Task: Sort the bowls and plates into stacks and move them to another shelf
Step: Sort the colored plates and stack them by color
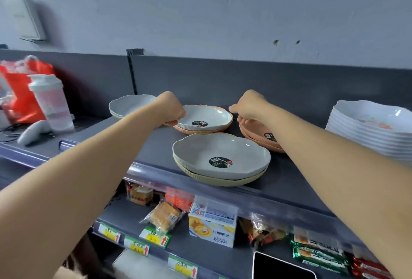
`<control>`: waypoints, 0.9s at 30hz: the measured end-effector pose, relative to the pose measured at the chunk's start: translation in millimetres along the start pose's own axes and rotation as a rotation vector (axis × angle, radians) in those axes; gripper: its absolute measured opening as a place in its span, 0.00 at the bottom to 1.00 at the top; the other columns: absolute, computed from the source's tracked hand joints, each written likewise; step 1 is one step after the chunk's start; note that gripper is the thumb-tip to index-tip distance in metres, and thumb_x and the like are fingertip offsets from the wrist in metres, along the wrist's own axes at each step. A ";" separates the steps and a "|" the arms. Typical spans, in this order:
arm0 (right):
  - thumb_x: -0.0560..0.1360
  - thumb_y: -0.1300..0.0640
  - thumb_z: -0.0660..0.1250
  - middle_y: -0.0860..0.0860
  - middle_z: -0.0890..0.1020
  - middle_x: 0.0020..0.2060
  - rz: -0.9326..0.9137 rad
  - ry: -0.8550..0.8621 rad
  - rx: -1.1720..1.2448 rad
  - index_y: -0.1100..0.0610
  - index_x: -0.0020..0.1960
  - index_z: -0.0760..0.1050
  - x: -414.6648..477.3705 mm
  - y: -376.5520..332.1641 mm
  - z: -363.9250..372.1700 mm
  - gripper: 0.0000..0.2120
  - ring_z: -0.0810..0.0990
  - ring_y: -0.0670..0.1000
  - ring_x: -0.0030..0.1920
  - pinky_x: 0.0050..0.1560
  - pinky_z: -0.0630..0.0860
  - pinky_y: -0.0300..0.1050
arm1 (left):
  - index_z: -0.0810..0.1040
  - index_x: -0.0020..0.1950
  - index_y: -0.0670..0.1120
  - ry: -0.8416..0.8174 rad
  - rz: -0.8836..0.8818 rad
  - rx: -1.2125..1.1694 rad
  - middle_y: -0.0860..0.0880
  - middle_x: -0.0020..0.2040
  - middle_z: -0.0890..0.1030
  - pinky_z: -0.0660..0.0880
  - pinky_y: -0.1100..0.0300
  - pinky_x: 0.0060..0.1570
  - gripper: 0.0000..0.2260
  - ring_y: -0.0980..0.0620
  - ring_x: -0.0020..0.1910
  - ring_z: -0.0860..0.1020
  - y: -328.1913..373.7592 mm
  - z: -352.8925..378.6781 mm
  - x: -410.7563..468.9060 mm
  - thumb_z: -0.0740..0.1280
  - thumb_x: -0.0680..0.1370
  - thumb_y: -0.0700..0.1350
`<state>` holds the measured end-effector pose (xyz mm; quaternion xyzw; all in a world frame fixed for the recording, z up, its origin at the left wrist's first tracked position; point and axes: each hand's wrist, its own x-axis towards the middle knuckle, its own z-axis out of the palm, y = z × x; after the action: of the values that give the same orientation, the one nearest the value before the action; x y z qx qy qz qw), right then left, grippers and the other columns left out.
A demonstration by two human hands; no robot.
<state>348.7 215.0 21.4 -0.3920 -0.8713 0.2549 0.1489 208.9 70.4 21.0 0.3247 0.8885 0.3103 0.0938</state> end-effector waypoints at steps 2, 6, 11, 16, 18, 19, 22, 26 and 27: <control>0.77 0.54 0.64 0.57 0.81 0.35 0.028 -0.064 0.006 0.65 0.46 0.76 5.0 -7.2 8.7 0.12 0.77 0.52 0.30 0.31 0.72 0.39 | 0.77 0.46 0.43 -0.009 -0.007 -0.017 0.54 0.17 0.75 0.75 0.64 0.33 0.02 0.56 0.25 0.76 -11.9 -7.3 -3.8 0.65 0.75 0.39; 0.77 0.58 0.63 0.57 0.76 0.31 0.100 -0.126 -0.012 0.67 0.62 0.73 18.9 -14.0 24.4 0.17 0.73 0.52 0.28 0.28 0.69 0.39 | 0.78 0.46 0.41 -0.052 -0.009 -0.003 0.45 0.30 0.80 0.74 0.58 0.41 0.04 0.44 0.35 0.74 -28.0 -12.9 -14.0 0.64 0.75 0.38; 0.75 0.64 0.66 0.56 0.75 0.31 0.038 -0.174 0.060 0.69 0.59 0.75 34.4 -16.2 31.7 0.15 0.75 0.52 0.22 0.24 0.73 0.41 | 0.80 0.51 0.33 -0.116 -0.035 -0.064 0.43 0.38 0.79 0.75 0.57 0.44 0.12 0.45 0.33 0.75 -29.9 -10.6 -23.7 0.68 0.75 0.42; 0.78 0.57 0.62 0.54 0.75 0.32 0.197 -0.269 -0.104 0.60 0.52 0.67 35.7 -25.1 40.6 0.07 0.77 0.50 0.41 0.61 0.75 0.44 | 0.80 0.54 0.35 -0.194 -0.034 -0.033 0.46 0.38 0.79 0.76 0.66 0.30 0.18 0.51 0.31 0.76 -25.4 -2.4 -31.6 0.71 0.74 0.49; 0.78 0.59 0.61 0.53 0.75 0.33 0.216 -0.299 -0.104 0.62 0.45 0.69 40.8 -22.2 43.3 0.06 0.75 0.48 0.36 0.62 0.74 0.42 | 0.81 0.53 0.36 -0.199 -0.036 -0.028 0.47 0.37 0.79 0.75 0.68 0.28 0.18 0.52 0.30 0.75 -23.7 0.4 -33.2 0.71 0.74 0.50; 0.77 0.63 0.62 0.53 0.74 0.33 0.189 -0.318 -0.059 0.61 0.40 0.69 43.1 -21.7 44.3 0.07 0.74 0.49 0.33 0.54 0.77 0.43 | 0.81 0.53 0.36 -0.200 -0.038 -0.026 0.48 0.36 0.79 0.75 0.68 0.28 0.18 0.52 0.30 0.75 -22.5 1.2 -33.8 0.72 0.73 0.50; 0.75 0.69 0.60 0.55 0.72 0.35 0.150 -0.275 0.078 0.60 0.35 0.65 50.0 -18.3 45.7 0.12 0.70 0.50 0.30 0.32 0.75 0.37 | 0.81 0.53 0.37 -0.208 -0.041 -0.029 0.48 0.36 0.78 0.74 0.69 0.26 0.18 0.53 0.29 0.74 -19.6 2.5 -35.3 0.72 0.73 0.50; 0.78 0.65 0.57 0.53 0.70 0.36 0.301 -0.241 0.141 0.60 0.47 0.68 54.2 -16.5 45.3 0.03 0.70 0.47 0.27 0.18 0.67 0.32 | 0.81 0.53 0.37 -0.205 -0.039 -0.046 0.48 0.36 0.77 0.75 0.68 0.28 0.16 0.53 0.30 0.74 -18.7 4.6 -36.2 0.73 0.73 0.47; 0.78 0.65 0.57 0.54 0.72 0.34 0.307 -0.222 0.171 0.60 0.54 0.68 55.4 -16.1 43.9 0.06 0.72 0.47 0.24 0.16 0.64 0.32 | 0.81 0.53 0.37 -0.203 -0.041 -0.055 0.47 0.36 0.78 0.75 0.67 0.29 0.15 0.53 0.31 0.74 -19.2 5.0 -36.1 0.73 0.73 0.46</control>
<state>282.8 233.6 -2.5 -0.4756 -0.7876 0.3892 0.0441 228.7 38.5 4.0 0.3334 0.8721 0.2979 0.1987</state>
